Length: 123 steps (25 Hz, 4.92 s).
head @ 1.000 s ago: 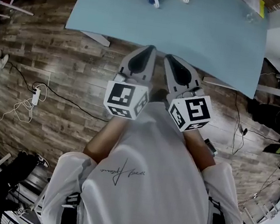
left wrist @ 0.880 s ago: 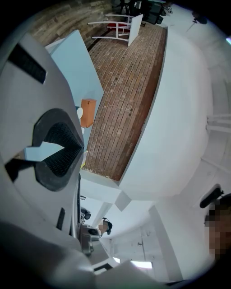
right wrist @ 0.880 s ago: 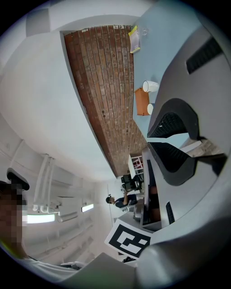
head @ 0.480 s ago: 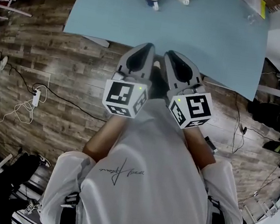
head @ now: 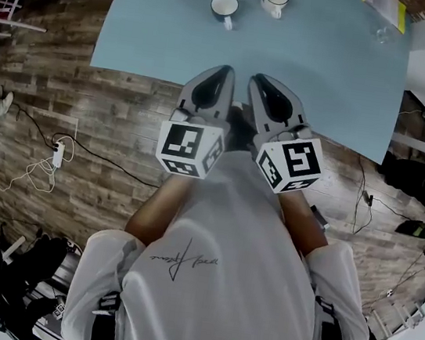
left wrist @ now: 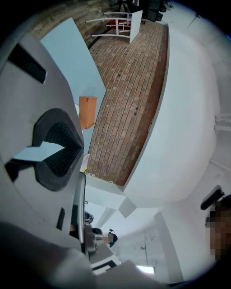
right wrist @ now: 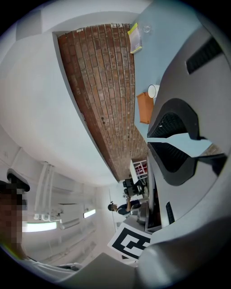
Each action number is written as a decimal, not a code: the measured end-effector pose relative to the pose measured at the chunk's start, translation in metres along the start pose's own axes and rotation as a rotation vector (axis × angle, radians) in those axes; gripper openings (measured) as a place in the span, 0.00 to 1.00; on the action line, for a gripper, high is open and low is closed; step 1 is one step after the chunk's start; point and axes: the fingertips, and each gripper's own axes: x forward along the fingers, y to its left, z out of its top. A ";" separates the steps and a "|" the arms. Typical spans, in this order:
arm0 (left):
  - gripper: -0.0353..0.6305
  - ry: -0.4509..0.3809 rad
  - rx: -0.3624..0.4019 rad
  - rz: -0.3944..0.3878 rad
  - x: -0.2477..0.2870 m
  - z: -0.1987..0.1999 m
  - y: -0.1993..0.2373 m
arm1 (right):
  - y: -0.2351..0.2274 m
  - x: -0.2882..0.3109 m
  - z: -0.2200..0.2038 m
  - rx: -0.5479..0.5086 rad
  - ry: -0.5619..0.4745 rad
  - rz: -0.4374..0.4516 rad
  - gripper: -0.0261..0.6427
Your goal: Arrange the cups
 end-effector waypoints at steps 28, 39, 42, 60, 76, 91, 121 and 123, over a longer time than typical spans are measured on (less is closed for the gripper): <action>0.07 0.011 -0.003 0.126 0.104 0.008 0.032 | -0.099 0.079 0.010 -0.006 0.005 0.033 0.07; 0.07 0.022 -0.002 0.121 0.114 0.009 0.042 | -0.145 0.106 -0.019 -0.026 0.016 -0.095 0.07; 0.07 0.028 -0.001 0.117 0.118 0.008 0.043 | -0.153 0.111 -0.030 -0.032 0.026 -0.113 0.07; 0.07 0.053 -0.039 0.139 0.120 0.004 0.059 | -0.186 0.142 -0.066 -0.038 0.061 -0.164 0.17; 0.07 0.088 -0.058 0.121 0.124 -0.004 0.058 | -0.210 0.164 -0.097 -0.042 0.062 -0.210 0.22; 0.07 0.104 -0.059 0.130 0.123 -0.004 0.060 | -0.226 0.188 -0.136 -0.080 0.156 -0.228 0.23; 0.07 0.158 -0.062 0.149 0.123 -0.013 0.079 | -0.238 0.199 -0.147 -0.079 0.176 -0.293 0.15; 0.07 0.158 -0.066 0.148 0.125 -0.014 0.078 | -0.240 0.199 -0.145 -0.087 0.173 -0.289 0.15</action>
